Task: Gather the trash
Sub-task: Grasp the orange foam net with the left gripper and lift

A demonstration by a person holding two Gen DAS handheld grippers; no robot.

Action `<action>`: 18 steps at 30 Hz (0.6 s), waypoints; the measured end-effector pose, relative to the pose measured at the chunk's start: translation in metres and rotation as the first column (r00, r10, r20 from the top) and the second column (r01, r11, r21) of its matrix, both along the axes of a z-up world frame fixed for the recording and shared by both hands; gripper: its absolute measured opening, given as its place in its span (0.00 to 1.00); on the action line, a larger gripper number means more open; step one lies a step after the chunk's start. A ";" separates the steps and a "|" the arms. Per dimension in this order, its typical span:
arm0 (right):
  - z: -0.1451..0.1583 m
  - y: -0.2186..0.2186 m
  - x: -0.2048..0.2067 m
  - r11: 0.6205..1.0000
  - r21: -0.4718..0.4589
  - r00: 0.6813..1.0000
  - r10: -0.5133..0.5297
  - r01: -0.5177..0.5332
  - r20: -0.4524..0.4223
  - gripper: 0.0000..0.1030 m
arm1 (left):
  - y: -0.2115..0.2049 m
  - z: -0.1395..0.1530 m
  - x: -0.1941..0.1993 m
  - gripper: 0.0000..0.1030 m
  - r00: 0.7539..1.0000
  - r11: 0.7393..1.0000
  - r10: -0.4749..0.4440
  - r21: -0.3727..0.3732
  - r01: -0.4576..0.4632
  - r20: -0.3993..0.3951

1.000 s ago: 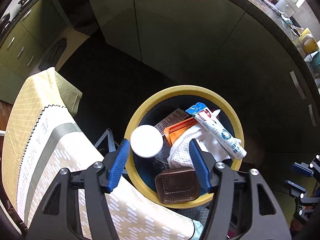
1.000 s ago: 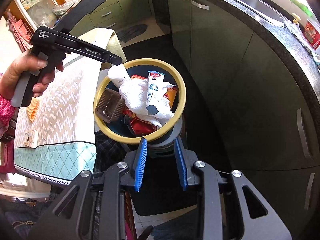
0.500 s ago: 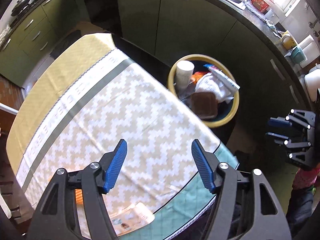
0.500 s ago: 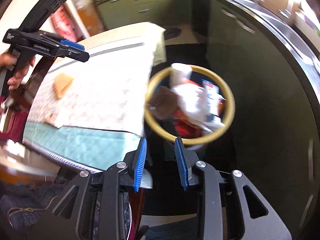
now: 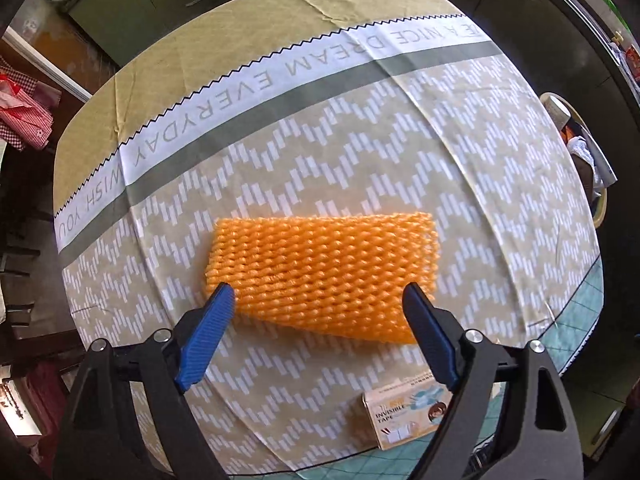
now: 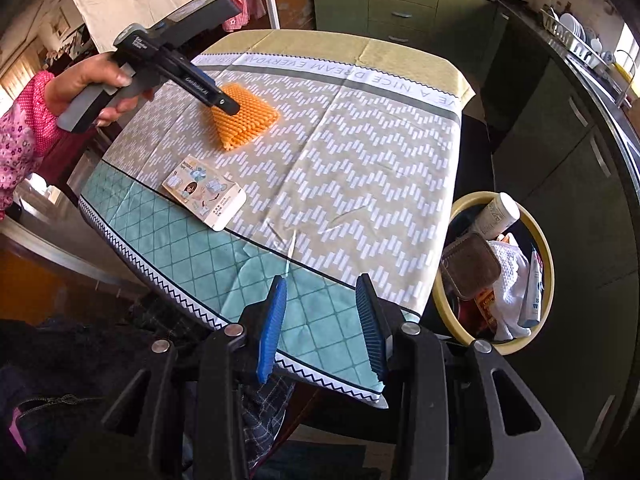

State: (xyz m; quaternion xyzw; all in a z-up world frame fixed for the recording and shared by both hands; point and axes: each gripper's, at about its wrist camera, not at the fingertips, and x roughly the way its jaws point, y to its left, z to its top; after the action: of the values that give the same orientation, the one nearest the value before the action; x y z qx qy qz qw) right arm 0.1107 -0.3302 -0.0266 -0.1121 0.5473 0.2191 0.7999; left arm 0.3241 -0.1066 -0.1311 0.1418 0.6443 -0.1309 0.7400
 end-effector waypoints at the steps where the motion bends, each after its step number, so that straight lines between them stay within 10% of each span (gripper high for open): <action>1: -0.002 0.002 0.000 1.000 -0.005 1.000 0.005 -0.005 -0.006 0.36 | 0.000 -0.004 0.003 0.79 1.000 1.000 0.002 0.000 -0.002 -0.002; 7: -0.008 0.003 0.004 1.000 -0.016 1.000 0.008 -0.009 -0.027 0.36 | 0.000 -0.024 0.004 0.74 0.999 1.000 0.007 0.007 -0.006 -0.032; 16: -0.012 0.025 0.007 0.998 -0.019 0.998 0.061 -0.062 -0.034 0.36 | 0.003 -0.016 -0.012 0.01 0.999 0.998 -0.008 -0.059 0.006 -0.039; 18: -0.012 0.031 0.006 0.997 -0.019 0.996 0.079 -0.080 -0.035 0.36 | 0.013 -0.008 -0.018 0.00 0.997 0.995 0.006 -0.102 -0.013 -0.072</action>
State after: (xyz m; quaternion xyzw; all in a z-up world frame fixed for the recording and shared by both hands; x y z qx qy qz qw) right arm 0.1165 -0.2991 -0.0388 -0.1383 0.5582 0.2471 0.7799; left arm 0.3065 -0.0933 -0.1387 0.0957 0.6635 -0.1653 0.7234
